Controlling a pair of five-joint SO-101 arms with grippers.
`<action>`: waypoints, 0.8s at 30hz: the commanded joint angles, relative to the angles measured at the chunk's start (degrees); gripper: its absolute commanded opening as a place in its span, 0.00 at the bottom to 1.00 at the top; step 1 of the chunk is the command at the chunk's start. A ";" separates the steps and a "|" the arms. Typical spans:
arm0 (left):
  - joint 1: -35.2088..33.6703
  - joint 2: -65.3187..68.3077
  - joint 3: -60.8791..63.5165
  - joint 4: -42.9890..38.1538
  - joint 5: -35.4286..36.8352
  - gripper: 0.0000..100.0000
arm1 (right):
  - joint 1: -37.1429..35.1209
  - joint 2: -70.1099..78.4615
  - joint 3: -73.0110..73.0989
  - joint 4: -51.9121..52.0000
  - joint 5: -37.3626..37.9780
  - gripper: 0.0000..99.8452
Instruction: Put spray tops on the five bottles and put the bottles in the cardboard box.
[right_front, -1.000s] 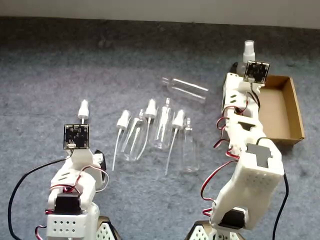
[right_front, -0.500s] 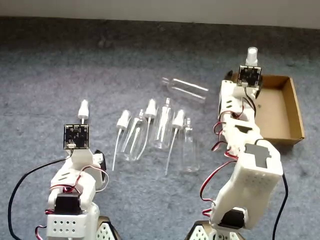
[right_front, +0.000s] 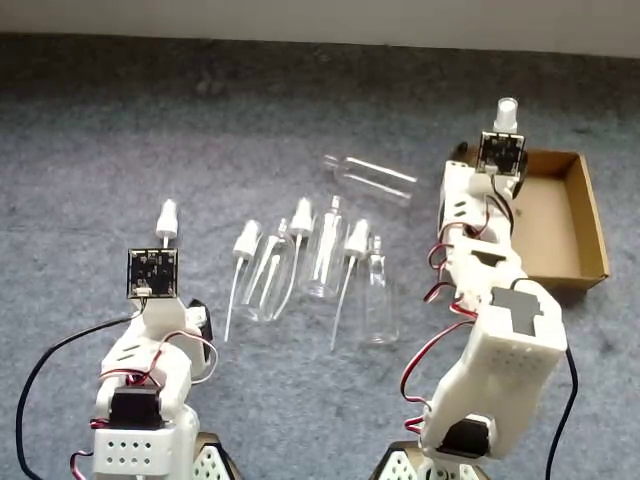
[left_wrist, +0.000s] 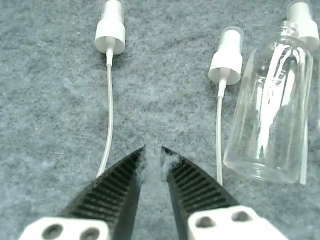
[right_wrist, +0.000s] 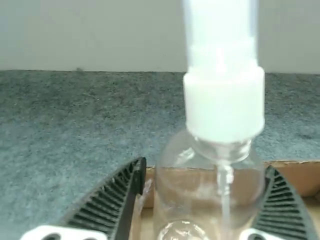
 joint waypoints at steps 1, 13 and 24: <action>1.01 -0.48 1.19 -1.23 0.00 0.01 | 0.13 -3.65 0.84 0.40 0.70 0.32; 1.01 -0.48 1.19 -1.23 0.00 0.01 | 0.57 -17.01 3.21 15.69 0.35 0.32; 1.01 -0.48 1.19 -1.23 0.00 0.01 | 0.75 -26.33 3.21 31.25 0.35 0.32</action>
